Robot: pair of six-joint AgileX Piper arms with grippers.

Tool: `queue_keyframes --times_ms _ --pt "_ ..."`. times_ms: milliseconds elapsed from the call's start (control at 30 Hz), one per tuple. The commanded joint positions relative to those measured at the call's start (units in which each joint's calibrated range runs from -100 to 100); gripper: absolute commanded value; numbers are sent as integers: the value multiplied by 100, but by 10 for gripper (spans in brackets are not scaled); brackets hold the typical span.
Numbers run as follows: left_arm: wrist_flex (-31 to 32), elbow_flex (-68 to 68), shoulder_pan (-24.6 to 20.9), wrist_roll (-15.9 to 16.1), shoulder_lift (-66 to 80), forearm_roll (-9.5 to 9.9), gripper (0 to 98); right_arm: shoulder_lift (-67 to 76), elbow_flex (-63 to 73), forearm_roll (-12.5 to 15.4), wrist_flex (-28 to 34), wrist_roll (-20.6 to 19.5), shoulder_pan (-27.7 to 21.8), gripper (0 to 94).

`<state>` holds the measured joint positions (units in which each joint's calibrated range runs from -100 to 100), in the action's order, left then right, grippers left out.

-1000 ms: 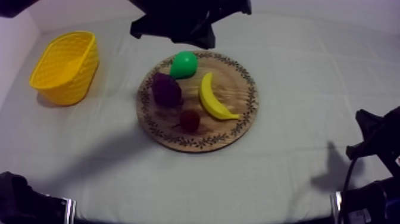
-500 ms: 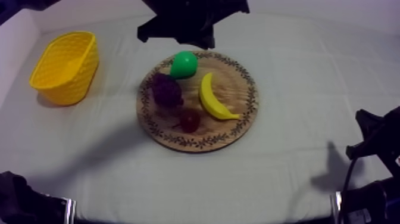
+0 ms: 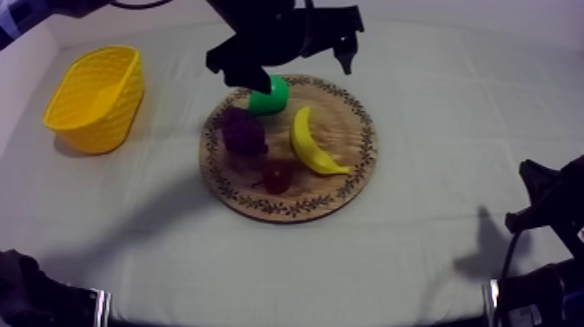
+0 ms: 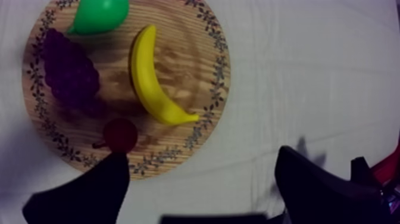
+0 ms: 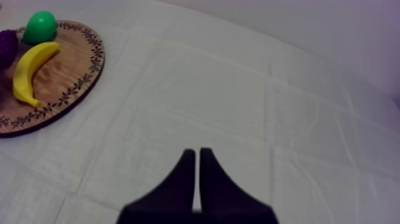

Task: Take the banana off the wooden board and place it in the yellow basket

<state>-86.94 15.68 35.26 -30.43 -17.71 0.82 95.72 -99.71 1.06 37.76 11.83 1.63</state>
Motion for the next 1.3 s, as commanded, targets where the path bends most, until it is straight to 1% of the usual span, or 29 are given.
queue_keyframes --times_ms 0,233,600,933,1100,1267 --pt "-3 3 -16 -3 -16 -10 950 3 5 -1 -2 2 -2 6" --pt "-3 27 -91 -15 -213 -94 954 3 5 -1 -2 2 -2 6" --pt "27 366 -254 27 -1101 -379 956 3 5 -1 -2 2 -2 6" --pt "198 627 -382 111 -2008 -638 947 3 5 -1 -2 2 -2 6" --pt "273 742 -411 133 -2379 -724 926 3 5 -1 -2 2 -2 6" --pt "368 859 -436 157 -2745 -821 876 3 5 -1 -2 2 -2 6"
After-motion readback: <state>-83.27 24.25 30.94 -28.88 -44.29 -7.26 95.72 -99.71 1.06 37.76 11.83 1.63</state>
